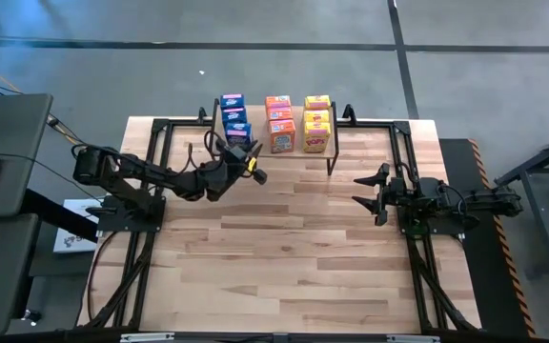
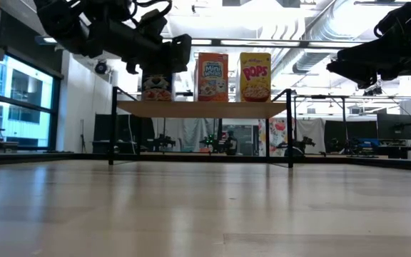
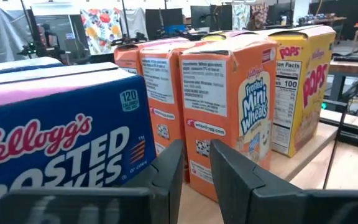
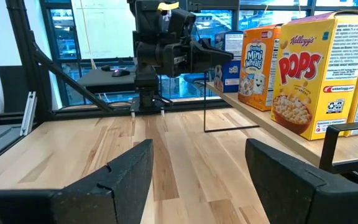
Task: Stack cereal on shelf
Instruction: Put the blue cereal box aligned with the other blue cereal boxes on the shelf, then return to Home Position
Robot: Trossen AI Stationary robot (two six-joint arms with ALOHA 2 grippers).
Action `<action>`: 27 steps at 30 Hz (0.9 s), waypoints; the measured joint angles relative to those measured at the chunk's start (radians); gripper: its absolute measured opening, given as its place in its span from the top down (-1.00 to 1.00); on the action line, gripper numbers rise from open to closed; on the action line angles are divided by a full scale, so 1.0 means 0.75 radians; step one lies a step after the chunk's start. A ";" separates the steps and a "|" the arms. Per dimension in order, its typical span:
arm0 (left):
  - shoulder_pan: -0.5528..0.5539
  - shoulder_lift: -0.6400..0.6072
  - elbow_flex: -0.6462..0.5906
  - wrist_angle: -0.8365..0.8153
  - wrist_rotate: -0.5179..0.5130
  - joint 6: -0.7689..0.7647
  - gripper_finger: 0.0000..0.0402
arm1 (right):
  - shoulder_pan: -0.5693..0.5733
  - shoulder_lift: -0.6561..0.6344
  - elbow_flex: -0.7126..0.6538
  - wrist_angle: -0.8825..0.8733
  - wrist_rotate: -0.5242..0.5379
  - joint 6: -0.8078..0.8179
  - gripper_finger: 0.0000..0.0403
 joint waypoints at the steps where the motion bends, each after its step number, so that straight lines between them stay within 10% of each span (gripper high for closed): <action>1: 0.000 0.000 0.000 0.000 -0.004 0.000 0.64 | 0.000 0.000 0.000 0.000 0.000 0.000 -0.23; 27: -0.065 -0.035 -0.001 -0.007 -0.129 0.101 0.64 | 0.000 0.000 0.000 0.000 0.000 0.000 -0.23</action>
